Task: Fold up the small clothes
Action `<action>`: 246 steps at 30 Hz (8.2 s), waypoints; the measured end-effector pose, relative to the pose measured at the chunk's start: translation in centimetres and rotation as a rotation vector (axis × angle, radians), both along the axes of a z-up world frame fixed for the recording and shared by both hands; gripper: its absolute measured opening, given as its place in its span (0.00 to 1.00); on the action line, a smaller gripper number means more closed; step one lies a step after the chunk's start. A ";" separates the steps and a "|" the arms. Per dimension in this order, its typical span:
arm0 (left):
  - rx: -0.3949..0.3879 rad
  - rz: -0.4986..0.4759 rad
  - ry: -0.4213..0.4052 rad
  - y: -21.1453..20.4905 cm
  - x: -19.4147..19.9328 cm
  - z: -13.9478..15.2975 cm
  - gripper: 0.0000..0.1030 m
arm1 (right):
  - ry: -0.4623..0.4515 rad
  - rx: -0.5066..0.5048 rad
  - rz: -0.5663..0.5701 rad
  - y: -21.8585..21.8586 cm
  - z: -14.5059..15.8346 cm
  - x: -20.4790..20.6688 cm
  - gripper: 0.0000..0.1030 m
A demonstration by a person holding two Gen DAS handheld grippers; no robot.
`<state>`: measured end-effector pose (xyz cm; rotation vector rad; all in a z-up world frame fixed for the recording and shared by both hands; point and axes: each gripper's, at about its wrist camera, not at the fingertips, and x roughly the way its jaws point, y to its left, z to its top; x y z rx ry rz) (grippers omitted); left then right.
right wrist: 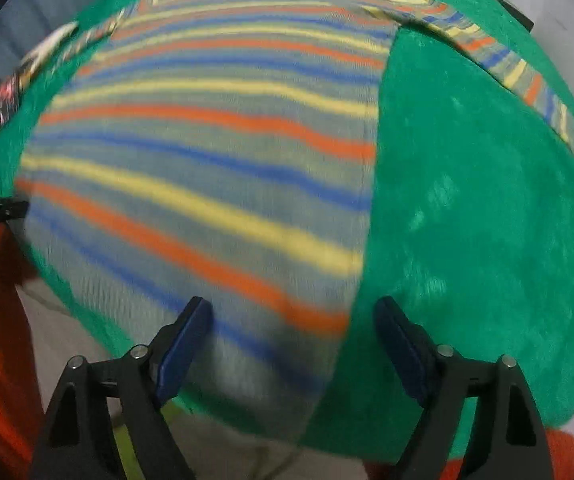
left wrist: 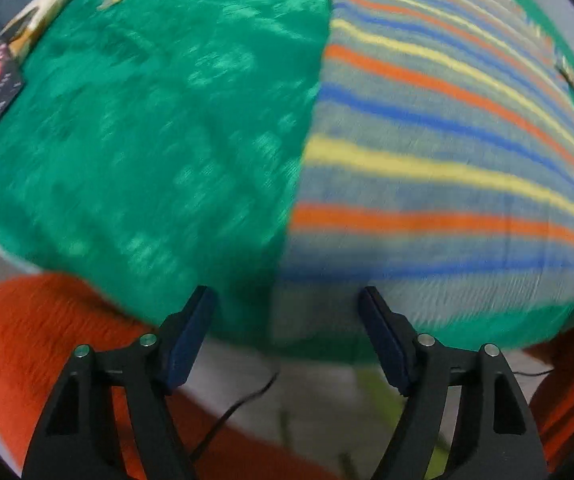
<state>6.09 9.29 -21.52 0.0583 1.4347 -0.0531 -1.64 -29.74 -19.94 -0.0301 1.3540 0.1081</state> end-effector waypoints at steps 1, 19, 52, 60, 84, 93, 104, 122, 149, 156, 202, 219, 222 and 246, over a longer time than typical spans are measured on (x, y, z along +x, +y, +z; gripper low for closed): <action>-0.008 0.003 -0.027 0.3 -0.3 0.9 0.74 | 0.004 -0.006 -0.006 0.0 0.2 -0.3 0.83; -0.019 -0.047 -0.377 -7.4 2.3 0.1 1.00 | -0.327 0.065 -0.148 -0.1 -0.6 3.3 0.96; -0.058 -0.090 -0.430 -6.6 1.3 -0.1 1.00 | -0.369 -0.007 -0.126 0.8 -1.3 2.9 1.00; -0.059 -0.093 -0.427 -6.7 1.4 -0.1 1.00 | -0.369 -0.009 -0.127 0.9 -1.3 2.8 1.00; -0.127 -0.089 -0.545 -5.9 0.1 3.5 1.00 | -0.330 0.018 -0.149 0.4 0.0 3.0 1.00; -0.128 -0.037 -0.632 -4.3 0.1 5.4 1.00 | -0.544 0.182 -0.380 -13.7 8.9 5.1 1.00; -0.095 0.026 -0.587 -3.3 1.2 4.3 1.00 | -0.330 0.484 -0.887 -34.2 2.7 12.1 0.72; -0.120 0.057 -0.530 -2.9 2.3 2.9 1.00 | -0.493 0.209 -0.608 -25.0 12.6 17.9 0.02; -0.251 0.194 -0.454 0.7 3.9 2.1 0.99 | -0.219 0.155 -0.188 -4.8 8.5 32.0 0.58; -0.189 0.151 -0.457 -0.4 3.8 1.8 0.99 | -0.099 0.107 -0.292 -8.4 0.3 30.7 0.06; -0.118 -0.050 -0.536 -5.2 1.4 2.5 1.00 | -0.579 0.024 -0.281 -4.6 4.4 2.8 0.80; -0.080 -0.116 -0.500 -7.2 0.7 0.2 1.00 | -0.508 0.049 -0.279 -3.2 1.5 2.5 0.80; -0.077 -0.119 -0.507 -7.2 0.5 0.1 1.00 | -0.503 0.061 -0.292 -3.4 1.4 2.3 0.80; -0.058 -0.121 -0.521 -7.5 0.4 -0.1 1.00 | -0.514 0.054 -0.252 -1.9 1.5 2.2 0.80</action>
